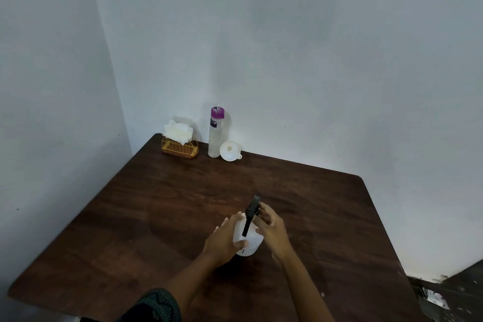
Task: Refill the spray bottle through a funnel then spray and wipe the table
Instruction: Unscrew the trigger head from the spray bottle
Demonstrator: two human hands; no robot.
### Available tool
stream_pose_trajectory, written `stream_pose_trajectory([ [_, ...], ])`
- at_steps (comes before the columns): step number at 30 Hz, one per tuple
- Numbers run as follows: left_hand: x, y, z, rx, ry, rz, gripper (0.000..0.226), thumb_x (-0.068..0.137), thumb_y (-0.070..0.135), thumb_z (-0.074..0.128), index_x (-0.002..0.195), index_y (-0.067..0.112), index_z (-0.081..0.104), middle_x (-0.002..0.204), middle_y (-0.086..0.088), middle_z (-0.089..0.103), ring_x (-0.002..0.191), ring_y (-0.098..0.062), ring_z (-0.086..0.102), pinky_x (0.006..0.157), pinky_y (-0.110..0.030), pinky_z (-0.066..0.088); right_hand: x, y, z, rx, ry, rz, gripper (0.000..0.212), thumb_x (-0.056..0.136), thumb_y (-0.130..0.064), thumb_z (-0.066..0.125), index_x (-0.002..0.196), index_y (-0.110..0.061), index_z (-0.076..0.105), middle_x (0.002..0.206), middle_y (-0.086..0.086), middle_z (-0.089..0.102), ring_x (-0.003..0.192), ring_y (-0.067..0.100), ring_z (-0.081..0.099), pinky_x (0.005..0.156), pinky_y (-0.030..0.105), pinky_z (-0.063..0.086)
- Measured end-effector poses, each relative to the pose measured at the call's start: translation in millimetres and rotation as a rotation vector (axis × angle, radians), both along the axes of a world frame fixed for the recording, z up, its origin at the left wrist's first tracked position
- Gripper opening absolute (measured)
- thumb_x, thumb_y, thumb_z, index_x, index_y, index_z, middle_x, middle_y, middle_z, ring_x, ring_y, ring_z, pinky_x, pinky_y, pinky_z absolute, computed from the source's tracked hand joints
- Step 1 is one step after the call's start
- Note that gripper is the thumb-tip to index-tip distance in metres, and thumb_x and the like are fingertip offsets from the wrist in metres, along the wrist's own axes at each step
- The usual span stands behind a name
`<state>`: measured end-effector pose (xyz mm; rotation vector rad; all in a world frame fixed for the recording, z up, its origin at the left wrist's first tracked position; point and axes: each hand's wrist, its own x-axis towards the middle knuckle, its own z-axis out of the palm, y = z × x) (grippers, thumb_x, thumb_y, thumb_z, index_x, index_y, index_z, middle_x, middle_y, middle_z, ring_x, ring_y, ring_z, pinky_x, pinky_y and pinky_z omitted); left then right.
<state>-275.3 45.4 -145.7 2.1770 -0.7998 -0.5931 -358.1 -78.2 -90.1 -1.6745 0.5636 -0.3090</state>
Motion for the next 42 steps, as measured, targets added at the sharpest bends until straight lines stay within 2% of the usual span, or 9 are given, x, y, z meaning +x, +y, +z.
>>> stream_pose_trajectory([
  [3, -1.2, -0.9, 1.4, 0.007, 0.001, 0.015, 0.07, 0.084, 0.04, 0.064, 0.143, 0.034, 0.026, 0.147, 0.008, 0.037, 0.141, -0.02, 0.027, 0.114, -0.049, 0.026, -1.9, 0.2, 2.4, 0.075, 0.005, 0.0, 0.041, 0.092, -0.013, 0.056, 0.132, -0.018, 0.05, 0.126, -0.003, 0.053, 0.117, 0.017, 0.051, 0.084, 0.029, 0.048],
  [6, -1.7, -0.2, 3.9, 0.008, 0.014, 0.025, 0.071, 0.084, 0.042, 0.064, 0.144, 0.033, 0.026, 0.148, 0.004, 0.037, 0.14, -0.022, 0.029, 0.113, -0.048, 0.026, 0.9, -0.1, 2.4, 0.016, -0.041, -0.013, 0.034, 0.082, -0.006, 0.067, 0.113, -0.019, 0.058, 0.116, 0.004, 0.063, 0.109, 0.018, 0.059, 0.087, 0.033, 0.05],
  [11, -1.8, 0.8, 3.8, 0.02, 0.022, 0.025, 0.074, 0.084, 0.044, 0.063, 0.145, 0.032, 0.024, 0.149, 0.003, 0.035, 0.141, -0.022, 0.027, 0.114, -0.047, 0.025, 7.0, 2.5, 0.0, -0.059, -0.104, -0.074, 0.024, 0.076, -0.006, 0.074, 0.094, -0.014, 0.058, 0.097, 0.01, 0.067, 0.093, 0.027, 0.065, 0.077, 0.033, 0.055],
  [17, -2.3, 0.4, 4.5, 0.022, 0.005, 0.004, 0.073, 0.085, 0.04, 0.063, 0.145, 0.034, 0.021, 0.149, 0.006, 0.036, 0.142, -0.021, 0.027, 0.114, -0.049, 0.025, -0.1, -3.2, 0.0, -0.012, -0.011, 0.02, 0.04, 0.089, -0.013, 0.061, 0.128, -0.016, 0.053, 0.125, 0.001, 0.056, 0.115, 0.016, 0.052, 0.094, 0.032, 0.047],
  [20, -3.6, 0.4, 6.6, 0.025, -0.003, 0.013, 0.071, 0.086, 0.039, 0.063, 0.145, 0.033, 0.023, 0.148, 0.005, 0.038, 0.14, -0.021, 0.029, 0.114, -0.049, 0.026, -1.8, -1.1, 0.2, 0.023, 0.002, 0.03, 0.041, 0.092, -0.013, 0.056, 0.132, -0.018, 0.049, 0.126, -0.002, 0.051, 0.116, 0.014, 0.048, 0.086, 0.024, 0.046],
  [26, -3.0, 1.2, 6.1, 0.021, 0.017, 0.02, 0.072, 0.085, 0.043, 0.063, 0.145, 0.032, 0.024, 0.151, 0.001, 0.034, 0.141, -0.021, 0.027, 0.114, -0.048, 0.025, 5.5, 3.5, 2.0, -0.053, -0.053, -0.067, 0.035, 0.076, -0.009, 0.074, 0.104, -0.015, 0.055, 0.105, 0.007, 0.065, 0.1, 0.021, 0.062, 0.084, 0.036, 0.054],
  [30, -3.9, 1.0, 7.3, 0.022, 0.025, 0.02, 0.072, 0.085, 0.04, 0.063, 0.145, 0.03, 0.023, 0.15, 0.002, 0.035, 0.141, -0.021, 0.026, 0.115, -0.047, 0.024, 6.0, 1.5, 3.5, -0.114, -0.079, -0.047, 0.023, 0.079, -0.009, 0.072, 0.092, -0.021, 0.058, 0.097, 0.006, 0.067, 0.093, 0.021, 0.063, 0.081, 0.034, 0.054],
  [38, -4.2, 0.7, 8.6, 0.023, 0.002, 0.016, 0.072, 0.086, 0.038, 0.063, 0.145, 0.031, 0.023, 0.15, 0.006, 0.034, 0.142, -0.02, 0.025, 0.116, -0.048, 0.022, -0.3, -1.2, 4.5, -0.058, 0.009, 0.043, 0.034, 0.091, -0.012, 0.058, 0.123, -0.023, 0.053, 0.12, -0.001, 0.055, 0.114, 0.015, 0.051, 0.1, 0.039, 0.045],
  [42, -3.7, 0.0, 7.6, 0.028, 0.002, 0.015, 0.071, 0.085, 0.039, 0.064, 0.144, 0.031, 0.024, 0.148, 0.003, 0.038, 0.14, -0.021, 0.03, 0.113, -0.05, 0.027, -0.2, -0.6, 7.0, 0.015, 0.034, 0.047, 0.034, 0.093, -0.011, 0.053, 0.126, -0.019, 0.052, 0.118, 0.001, 0.053, 0.111, 0.014, 0.051, 0.088, 0.027, 0.047],
])
